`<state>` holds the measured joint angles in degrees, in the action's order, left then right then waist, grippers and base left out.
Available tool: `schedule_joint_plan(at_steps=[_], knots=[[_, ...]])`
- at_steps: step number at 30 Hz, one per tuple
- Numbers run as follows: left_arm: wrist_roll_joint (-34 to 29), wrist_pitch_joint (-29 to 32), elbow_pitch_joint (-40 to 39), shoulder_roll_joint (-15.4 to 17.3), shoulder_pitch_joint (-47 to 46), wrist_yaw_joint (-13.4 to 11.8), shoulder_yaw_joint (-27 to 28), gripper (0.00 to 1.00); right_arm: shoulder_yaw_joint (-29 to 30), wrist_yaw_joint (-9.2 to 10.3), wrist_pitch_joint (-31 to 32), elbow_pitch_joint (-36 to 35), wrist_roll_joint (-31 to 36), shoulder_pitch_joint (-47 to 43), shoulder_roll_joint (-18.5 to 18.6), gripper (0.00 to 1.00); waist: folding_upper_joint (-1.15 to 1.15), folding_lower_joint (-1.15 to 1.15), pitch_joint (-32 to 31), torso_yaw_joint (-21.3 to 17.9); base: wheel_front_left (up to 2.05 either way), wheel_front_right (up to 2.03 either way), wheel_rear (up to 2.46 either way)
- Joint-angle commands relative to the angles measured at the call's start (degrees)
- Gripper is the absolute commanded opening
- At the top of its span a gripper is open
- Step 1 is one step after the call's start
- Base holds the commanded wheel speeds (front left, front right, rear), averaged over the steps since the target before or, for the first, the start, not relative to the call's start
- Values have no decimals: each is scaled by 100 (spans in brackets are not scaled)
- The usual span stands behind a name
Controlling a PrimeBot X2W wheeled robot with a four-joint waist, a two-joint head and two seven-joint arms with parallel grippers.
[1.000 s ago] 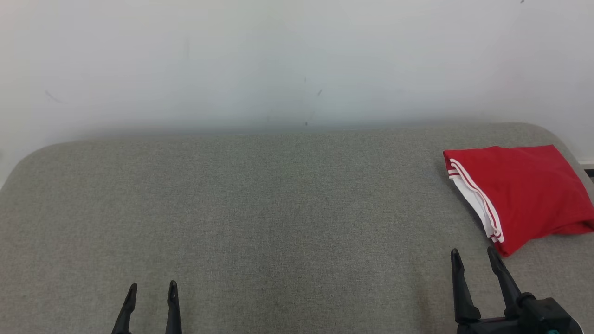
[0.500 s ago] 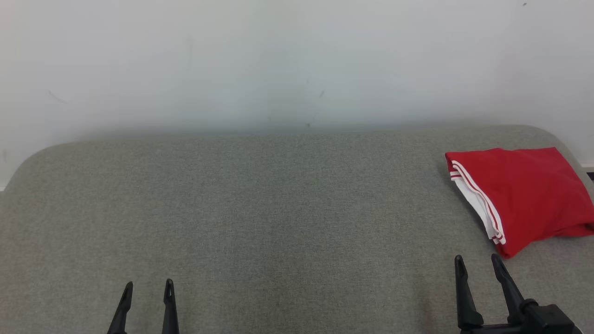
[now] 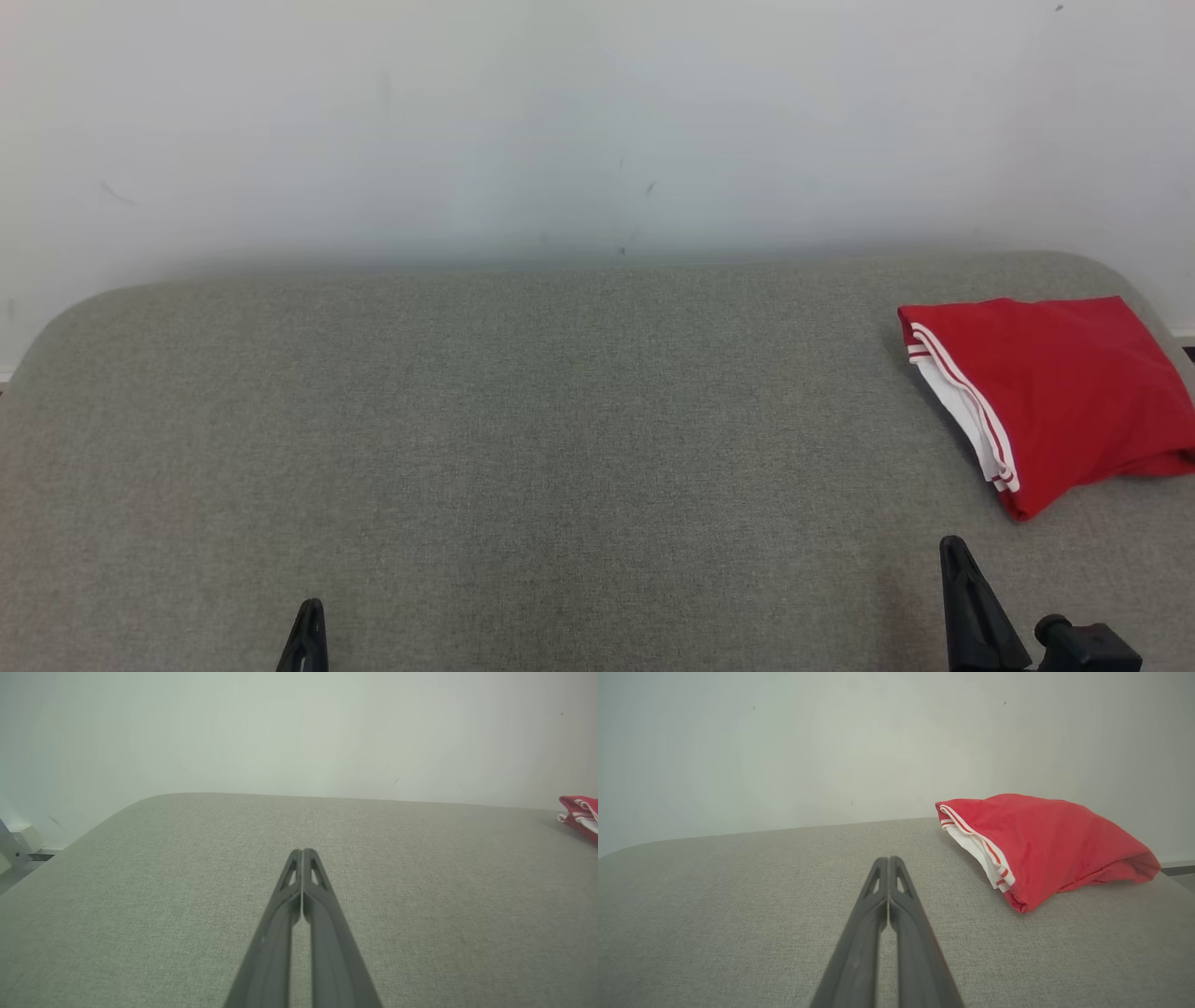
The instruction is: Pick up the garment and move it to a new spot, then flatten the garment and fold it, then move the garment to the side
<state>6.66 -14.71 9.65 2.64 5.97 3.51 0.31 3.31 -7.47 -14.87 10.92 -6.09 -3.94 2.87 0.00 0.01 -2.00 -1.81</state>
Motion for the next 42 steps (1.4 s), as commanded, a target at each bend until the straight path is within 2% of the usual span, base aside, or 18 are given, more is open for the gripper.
schedule_joint_plan(at_steps=[1, 21, 42], knots=[[246, 79, 4, 3, -98, 12, 24, 0, 56, 0, 69, -12, -240, 57, 3, 0, 0, -1, 3, 2, 0, 0, 0], [2435, 575, 312, 10, -614, 112, -34, 0, 293, -1, 594, -43, -2417, 219, 4, 0, 0, -1, 41, 31, 0, 0, 0], [4171, 988, 572, 17, -1031, 198, -63, 0, 491, -1, 1023, -43, -4144, 362, 4, 0, 0, -1, 78, 59, 0, 0, 0]])
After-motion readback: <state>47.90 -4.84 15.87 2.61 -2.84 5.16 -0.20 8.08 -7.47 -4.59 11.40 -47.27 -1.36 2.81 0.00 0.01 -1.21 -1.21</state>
